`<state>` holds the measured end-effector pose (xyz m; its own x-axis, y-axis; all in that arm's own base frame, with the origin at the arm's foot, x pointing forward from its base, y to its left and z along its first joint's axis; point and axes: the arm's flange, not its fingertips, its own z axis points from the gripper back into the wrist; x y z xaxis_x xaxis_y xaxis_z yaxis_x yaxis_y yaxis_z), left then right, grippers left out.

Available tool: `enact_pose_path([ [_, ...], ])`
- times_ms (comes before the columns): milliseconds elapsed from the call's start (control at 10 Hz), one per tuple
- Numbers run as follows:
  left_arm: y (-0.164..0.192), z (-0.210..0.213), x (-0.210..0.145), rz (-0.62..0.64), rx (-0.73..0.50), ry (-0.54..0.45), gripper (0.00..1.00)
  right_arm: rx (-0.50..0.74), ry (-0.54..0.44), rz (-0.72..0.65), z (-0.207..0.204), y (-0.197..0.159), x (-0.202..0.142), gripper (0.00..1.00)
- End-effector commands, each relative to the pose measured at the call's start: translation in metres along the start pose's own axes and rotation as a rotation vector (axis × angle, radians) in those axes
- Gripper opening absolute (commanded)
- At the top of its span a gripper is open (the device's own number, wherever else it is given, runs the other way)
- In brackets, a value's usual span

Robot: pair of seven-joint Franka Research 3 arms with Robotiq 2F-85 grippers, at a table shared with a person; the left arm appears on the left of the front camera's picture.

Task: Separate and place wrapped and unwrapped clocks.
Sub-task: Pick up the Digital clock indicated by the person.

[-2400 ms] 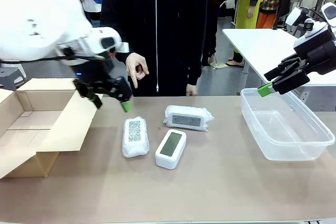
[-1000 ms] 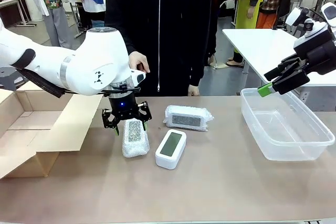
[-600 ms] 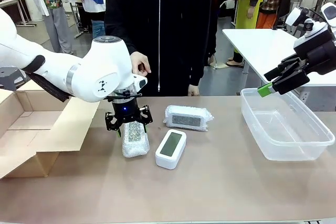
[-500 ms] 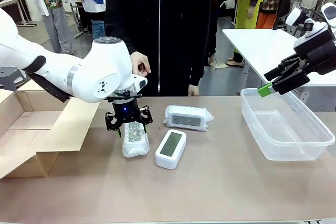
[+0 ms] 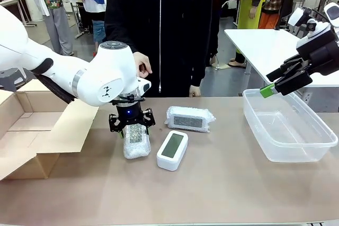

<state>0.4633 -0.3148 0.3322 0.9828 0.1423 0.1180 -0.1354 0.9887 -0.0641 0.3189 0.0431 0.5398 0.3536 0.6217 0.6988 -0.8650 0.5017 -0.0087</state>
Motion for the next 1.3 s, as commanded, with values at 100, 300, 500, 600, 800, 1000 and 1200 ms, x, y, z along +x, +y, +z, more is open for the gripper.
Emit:
enact_pose_path([
  [100,-0.013,-0.014,0.005,0.029,0.017,-0.017,1.00,0.023,-0.020,0.008,-0.003,-0.003,0.000,1.00],
  [300,-0.011,-0.011,0.006,0.045,0.005,-0.008,1.00,0.023,-0.020,0.008,-0.003,-0.003,0.000,1.00],
  [500,-0.008,-0.007,0.007,0.075,0.017,-0.011,0.80,0.023,-0.020,0.008,-0.003,-0.003,0.000,1.00],
  [600,-0.007,-0.004,0.007,0.073,0.012,-0.011,0.60,0.023,-0.020,0.008,-0.003,-0.003,0.000,1.00],
  [800,-0.004,0.001,0.009,0.069,0.007,-0.007,0.40,0.023,-0.020,0.008,-0.003,-0.003,0.000,1.00],
  [1000,0.008,0.040,0.000,0.051,-0.039,-0.036,0.40,0.023,-0.020,0.008,-0.003,-0.003,0.000,1.00],
  [1200,0.025,0.118,-0.025,-0.040,-0.039,-0.060,0.40,0.023,-0.020,0.008,-0.003,-0.003,0.000,1.00],
])
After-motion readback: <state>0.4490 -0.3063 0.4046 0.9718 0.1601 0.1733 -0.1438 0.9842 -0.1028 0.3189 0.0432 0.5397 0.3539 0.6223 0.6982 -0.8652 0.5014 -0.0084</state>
